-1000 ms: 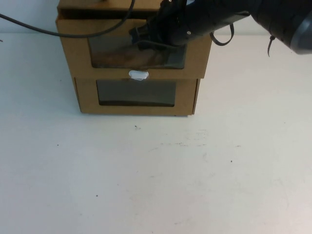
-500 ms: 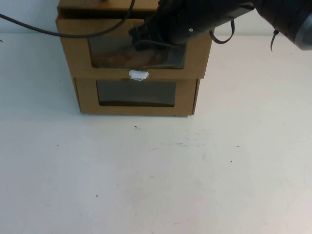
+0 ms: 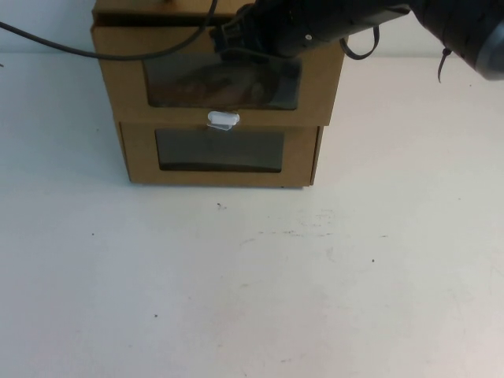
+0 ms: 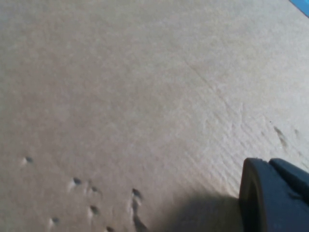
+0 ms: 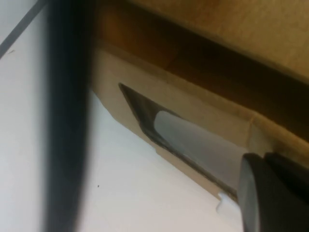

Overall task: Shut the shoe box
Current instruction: Close the shoe box with your right arm

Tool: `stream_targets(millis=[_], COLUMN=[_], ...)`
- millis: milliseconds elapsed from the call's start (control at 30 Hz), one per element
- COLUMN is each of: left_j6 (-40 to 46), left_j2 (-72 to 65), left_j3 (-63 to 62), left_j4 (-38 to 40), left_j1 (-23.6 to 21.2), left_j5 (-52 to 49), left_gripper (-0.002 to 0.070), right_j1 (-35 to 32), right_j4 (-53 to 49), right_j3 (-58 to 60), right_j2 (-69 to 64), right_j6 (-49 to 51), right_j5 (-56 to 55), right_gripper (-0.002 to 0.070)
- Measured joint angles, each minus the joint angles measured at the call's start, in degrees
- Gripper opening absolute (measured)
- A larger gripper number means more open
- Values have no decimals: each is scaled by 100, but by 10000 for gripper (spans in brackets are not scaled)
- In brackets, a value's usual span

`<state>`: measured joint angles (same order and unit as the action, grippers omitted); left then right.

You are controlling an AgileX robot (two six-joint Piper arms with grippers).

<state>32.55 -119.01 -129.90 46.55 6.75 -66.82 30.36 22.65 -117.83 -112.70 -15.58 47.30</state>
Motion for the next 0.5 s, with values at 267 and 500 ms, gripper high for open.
stream_targets(millis=[267, 500], left_j6=[0, 0], left_j2=[-11, -11], left_j3=[0, 0], left_j4=[57, 79], left_j1=[-5, -13], left_j5=[-35, -23], left_gripper=[-5, -5], right_j1=[-122, -122], right_j4=[175, 175], right_j3=[-13, -23], right_j2=[-96, -157], right_j6=[0, -10], right_j5=[-224, -603], right_gripper=[-11, -12])
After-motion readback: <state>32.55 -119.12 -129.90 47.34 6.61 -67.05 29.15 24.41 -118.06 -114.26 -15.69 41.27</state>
